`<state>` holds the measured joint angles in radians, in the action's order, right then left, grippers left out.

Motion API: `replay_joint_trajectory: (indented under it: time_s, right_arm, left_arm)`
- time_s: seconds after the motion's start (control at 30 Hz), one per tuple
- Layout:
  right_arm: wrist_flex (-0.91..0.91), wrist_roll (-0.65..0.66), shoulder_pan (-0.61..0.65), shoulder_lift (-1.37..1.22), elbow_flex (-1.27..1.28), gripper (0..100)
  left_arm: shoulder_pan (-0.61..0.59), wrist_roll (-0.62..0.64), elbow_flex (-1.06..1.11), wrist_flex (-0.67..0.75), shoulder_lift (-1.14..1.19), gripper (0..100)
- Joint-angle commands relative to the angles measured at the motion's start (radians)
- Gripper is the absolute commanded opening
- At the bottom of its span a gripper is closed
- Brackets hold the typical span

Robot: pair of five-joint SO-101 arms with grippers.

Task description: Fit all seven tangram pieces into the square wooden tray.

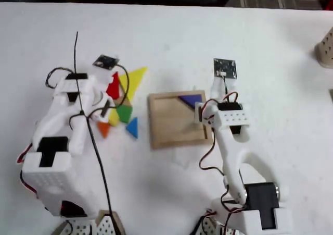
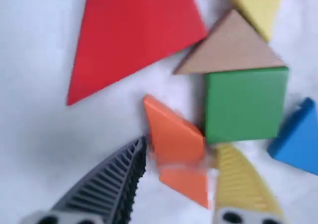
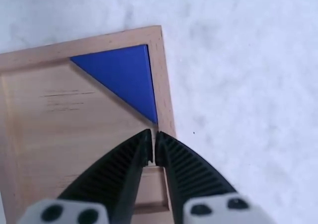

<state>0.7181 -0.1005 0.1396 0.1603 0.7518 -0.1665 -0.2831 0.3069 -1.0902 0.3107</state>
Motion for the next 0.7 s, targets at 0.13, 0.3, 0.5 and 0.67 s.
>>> replay_joint_trajectory:
  time_s: [0.13, 0.3, 0.5, 0.67]
  right_arm:
    - [0.005, 0.0, -0.015, 0.044, -0.003, 1.7]
    - [0.005, 0.0, -0.015, 0.044, -0.003, 1.7]
    - [0.005, 0.0, -0.015, 0.044, -0.003, 1.7]
    - [0.005, 0.0, -0.016, 0.045, -0.003, 1.7]
  left_arm:
    - [0.018, -0.011, -0.055, -0.003, 0.005, 4]
    - [0.015, -0.009, -0.058, -0.002, 0.002, 3]
    - [0.005, 0.021, -0.117, -0.115, -0.024, 3]
    - [0.022, 0.224, -0.275, -0.385, -0.119, 3]
